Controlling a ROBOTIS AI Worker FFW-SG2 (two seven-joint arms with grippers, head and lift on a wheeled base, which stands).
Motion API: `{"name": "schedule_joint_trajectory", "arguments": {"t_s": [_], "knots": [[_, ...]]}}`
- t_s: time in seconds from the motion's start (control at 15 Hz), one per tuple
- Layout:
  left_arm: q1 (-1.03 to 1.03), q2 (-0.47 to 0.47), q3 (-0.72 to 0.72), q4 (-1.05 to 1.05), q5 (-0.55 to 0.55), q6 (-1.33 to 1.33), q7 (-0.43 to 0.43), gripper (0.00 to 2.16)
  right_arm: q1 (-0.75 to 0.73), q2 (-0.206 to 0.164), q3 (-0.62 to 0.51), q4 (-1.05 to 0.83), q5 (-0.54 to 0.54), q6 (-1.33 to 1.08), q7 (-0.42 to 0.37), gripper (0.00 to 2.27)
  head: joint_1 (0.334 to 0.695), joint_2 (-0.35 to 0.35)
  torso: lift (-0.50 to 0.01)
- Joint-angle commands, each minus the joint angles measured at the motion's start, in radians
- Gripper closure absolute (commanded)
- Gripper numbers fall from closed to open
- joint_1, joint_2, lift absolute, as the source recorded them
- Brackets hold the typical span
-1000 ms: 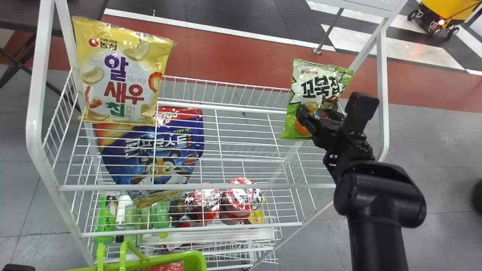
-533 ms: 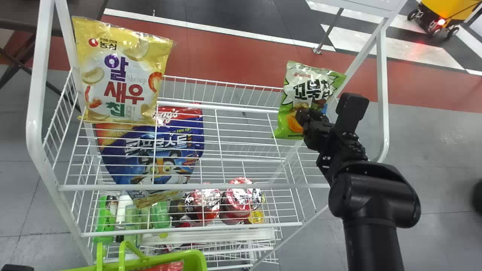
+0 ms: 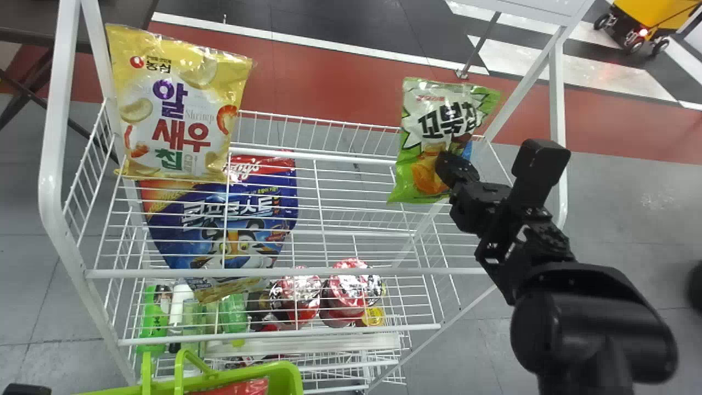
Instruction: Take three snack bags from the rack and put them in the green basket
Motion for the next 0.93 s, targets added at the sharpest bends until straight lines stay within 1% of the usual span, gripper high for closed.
{"name": "schedule_joint_trajectory", "arguments": {"t_s": [0.0,0.07,0.2,0.33,0.53,0.6,0.67,0.8,0.87], "knots": [[0.0,-0.001,-0.004,-0.003,-0.001,0.0,0.0,1.9,0.111,0.008,0.008,-0.206,-0.061,0.159,0.013,2.23,0.695,-0.35,-0.016],[0.0,-0.001,-0.007,-0.003,-0.005,0.0,0.002,1.9,0.16,0.023,0.009,-0.29,-0.082,0.218,0.023,2.23,0.695,-0.35,-0.016],[0.0,-0.003,-0.013,-0.006,-0.009,0.003,0.003,1.9,0.259,0.034,0.021,-0.434,-0.12,0.307,0.03,2.23,0.695,-0.35,-0.016],[0.0,-0.007,-0.013,-0.006,-0.012,0.003,0.005,1.9,0.336,0.035,0.046,-0.551,-0.145,0.457,0.043,2.23,0.695,-0.35,-0.016],[0.003,-0.009,-0.018,-0.009,-0.012,0.003,0.006,1.9,0.394,0.032,0.118,-0.637,-0.143,0.73,0.056,2.23,0.695,-0.35,-0.016],[0.003,-0.01,-0.018,-0.009,-0.012,0.003,0.008,1.9,0.413,0.021,0.149,-0.641,-0.136,0.773,0.064,2.23,0.695,-0.35,-0.016],[0.003,-0.01,-0.018,-0.012,-0.014,0.006,0.008,1.9,0.424,0.001,0.182,-0.641,-0.117,0.807,0.078,2.23,0.695,-0.35,-0.016],[0.003,-0.01,-0.016,-0.026,-0.026,0.018,0.008,1.9,0.421,-0.048,0.31,-0.64,-0.036,0.947,0.073,2.23,0.695,-0.35,-0.016],[0.003,-0.01,-0.015,-0.035,-0.026,0.025,0.008,1.9,0.421,-0.066,0.379,-0.632,0.016,0.947,0.069,2.23,0.695,-0.35,-0.016]]}}
